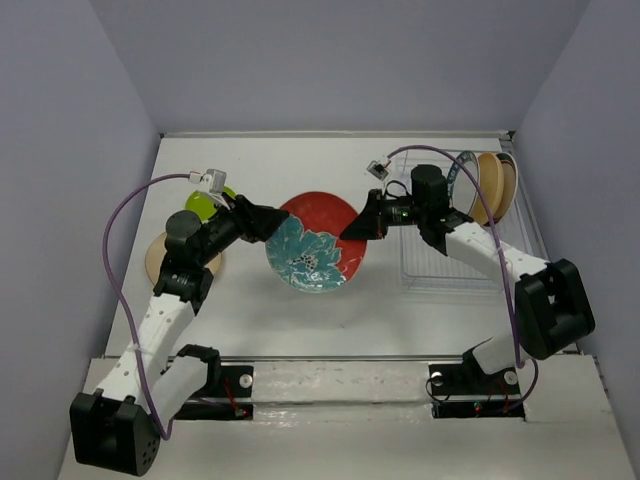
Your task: Load the plates into the dish rack
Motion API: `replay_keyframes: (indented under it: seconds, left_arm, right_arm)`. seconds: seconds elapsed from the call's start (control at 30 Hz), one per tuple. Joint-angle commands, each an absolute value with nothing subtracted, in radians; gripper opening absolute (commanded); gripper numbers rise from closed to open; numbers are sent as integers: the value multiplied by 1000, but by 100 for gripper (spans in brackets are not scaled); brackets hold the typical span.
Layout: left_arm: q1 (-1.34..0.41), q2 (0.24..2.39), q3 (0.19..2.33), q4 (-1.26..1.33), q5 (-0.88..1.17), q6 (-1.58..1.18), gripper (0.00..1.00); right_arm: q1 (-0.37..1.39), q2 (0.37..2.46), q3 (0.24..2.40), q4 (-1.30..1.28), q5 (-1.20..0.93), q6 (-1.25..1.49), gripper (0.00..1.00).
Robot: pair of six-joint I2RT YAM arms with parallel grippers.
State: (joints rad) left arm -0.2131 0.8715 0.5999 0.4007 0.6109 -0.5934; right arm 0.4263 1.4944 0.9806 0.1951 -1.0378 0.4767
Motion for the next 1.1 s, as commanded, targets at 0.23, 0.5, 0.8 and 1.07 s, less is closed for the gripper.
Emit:
replay_keyframes:
  seconds: [0.23, 0.5, 0.8, 1.07]
  left_arm:
    - [-284, 738, 776, 140, 184, -350, 99]
    - [-330, 690, 775, 124, 129, -314, 99]
    - [-347, 695, 769, 127, 124, -318, 99]
    - [-347, 695, 764, 130, 126, -316, 99]
  right_arm:
    - [291, 1249, 1224, -65, -447, 430, 7]
    - [291, 1282, 1400, -305, 424, 168, 7]
    - [291, 1385, 1480, -293, 749, -34, 7]
    - [273, 1437, 1486, -293, 781, -75, 7]
